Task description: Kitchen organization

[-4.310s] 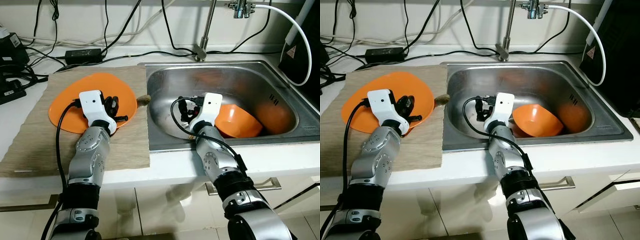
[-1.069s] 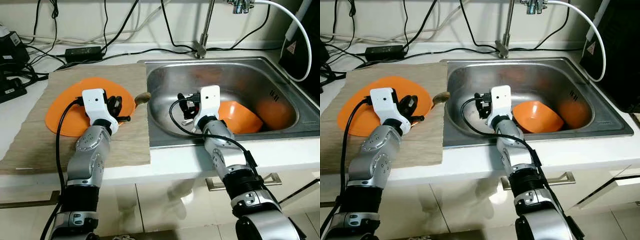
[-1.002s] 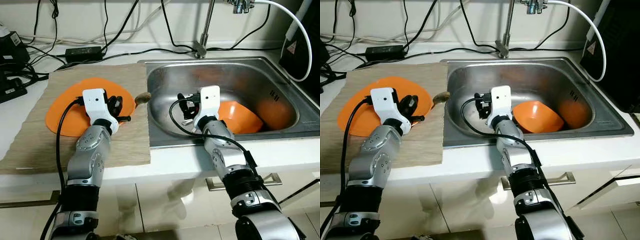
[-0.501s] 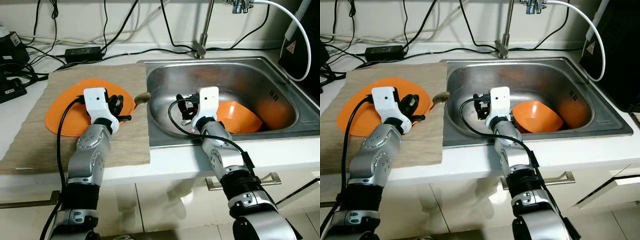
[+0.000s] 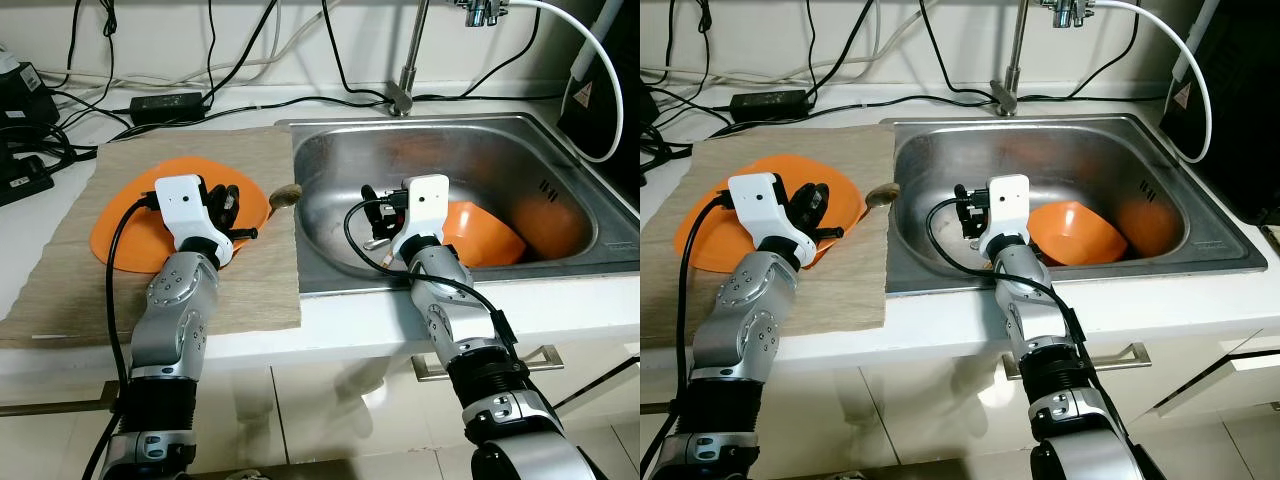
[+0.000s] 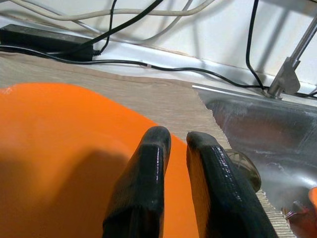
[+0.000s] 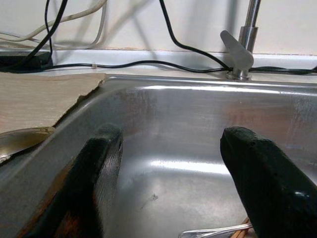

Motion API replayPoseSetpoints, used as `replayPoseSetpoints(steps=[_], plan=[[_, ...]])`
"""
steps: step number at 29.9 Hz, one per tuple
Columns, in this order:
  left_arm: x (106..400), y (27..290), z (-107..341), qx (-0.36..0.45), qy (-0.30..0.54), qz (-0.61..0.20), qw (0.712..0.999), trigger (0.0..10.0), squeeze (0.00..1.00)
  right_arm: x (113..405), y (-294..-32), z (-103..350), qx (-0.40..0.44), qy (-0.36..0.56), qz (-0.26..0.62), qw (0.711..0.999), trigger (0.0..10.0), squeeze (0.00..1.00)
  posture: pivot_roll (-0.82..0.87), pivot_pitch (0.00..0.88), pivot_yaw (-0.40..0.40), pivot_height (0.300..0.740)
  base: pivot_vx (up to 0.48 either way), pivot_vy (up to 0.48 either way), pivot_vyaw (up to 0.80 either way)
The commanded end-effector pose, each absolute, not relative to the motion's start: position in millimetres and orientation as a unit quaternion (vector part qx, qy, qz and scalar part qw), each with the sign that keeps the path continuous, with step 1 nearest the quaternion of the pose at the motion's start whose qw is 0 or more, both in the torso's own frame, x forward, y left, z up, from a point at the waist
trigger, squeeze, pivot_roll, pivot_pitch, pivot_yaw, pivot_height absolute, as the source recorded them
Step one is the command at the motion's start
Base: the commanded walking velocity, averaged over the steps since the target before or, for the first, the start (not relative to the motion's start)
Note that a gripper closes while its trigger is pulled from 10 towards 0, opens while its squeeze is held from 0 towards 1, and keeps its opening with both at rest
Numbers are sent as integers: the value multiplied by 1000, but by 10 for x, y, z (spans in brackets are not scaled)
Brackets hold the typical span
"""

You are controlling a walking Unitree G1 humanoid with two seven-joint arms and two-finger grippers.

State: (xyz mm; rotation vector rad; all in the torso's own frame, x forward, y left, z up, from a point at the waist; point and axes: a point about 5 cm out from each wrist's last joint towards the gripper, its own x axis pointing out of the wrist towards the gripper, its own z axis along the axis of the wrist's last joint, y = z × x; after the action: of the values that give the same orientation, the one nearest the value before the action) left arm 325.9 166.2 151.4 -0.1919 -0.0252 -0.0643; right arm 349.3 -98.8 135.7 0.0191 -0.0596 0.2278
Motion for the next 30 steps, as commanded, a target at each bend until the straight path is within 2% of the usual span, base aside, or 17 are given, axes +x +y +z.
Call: replayPoseSetpoints(steps=[1,20,22,30], plan=[[3244,1669,1530,-97,-18,-30,995,10000,0,3488,-995,1418,9,-47,112,993,10000,0,-11,0,17,740,0,0,0],[3236,1667,1529,-96,-18,-29,995,10000,0,3485,-997,1420,8,-49,111,993,10000,0,-11,0,17,740,0,0,0],[3093,1792,1401,-82,-1,-24,996,10000,0,3396,-1024,1334,0,-46,104,994,10000,0,-20,0,23,740,0,0,0],[3103,1792,1371,-83,9,-26,996,10000,0,3402,-1004,1327,0,-44,106,993,10000,0,-20,0,25,740,0,0,0]])
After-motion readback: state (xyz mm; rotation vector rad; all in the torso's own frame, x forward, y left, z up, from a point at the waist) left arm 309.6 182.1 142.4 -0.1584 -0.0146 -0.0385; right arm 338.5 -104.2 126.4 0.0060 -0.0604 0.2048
